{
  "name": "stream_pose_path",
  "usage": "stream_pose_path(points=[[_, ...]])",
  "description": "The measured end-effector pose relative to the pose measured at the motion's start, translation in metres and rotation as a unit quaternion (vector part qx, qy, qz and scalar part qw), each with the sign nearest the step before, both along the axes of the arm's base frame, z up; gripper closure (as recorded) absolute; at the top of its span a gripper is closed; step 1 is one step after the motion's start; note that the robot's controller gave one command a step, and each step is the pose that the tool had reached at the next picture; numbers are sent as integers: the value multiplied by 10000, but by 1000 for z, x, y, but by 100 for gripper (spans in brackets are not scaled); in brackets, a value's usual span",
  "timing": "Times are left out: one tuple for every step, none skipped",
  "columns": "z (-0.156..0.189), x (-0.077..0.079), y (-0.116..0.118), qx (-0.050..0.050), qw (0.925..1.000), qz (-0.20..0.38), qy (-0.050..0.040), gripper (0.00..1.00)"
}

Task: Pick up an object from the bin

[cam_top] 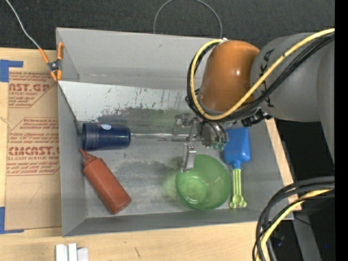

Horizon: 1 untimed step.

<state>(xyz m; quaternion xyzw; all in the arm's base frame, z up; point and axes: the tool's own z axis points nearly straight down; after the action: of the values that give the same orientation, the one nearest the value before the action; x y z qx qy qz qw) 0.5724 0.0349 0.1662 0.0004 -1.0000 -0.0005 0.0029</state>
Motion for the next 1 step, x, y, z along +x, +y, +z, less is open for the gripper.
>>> stream_pose_path(points=[[5, 2, 0, 2, 10000, -3, -39, 0]])
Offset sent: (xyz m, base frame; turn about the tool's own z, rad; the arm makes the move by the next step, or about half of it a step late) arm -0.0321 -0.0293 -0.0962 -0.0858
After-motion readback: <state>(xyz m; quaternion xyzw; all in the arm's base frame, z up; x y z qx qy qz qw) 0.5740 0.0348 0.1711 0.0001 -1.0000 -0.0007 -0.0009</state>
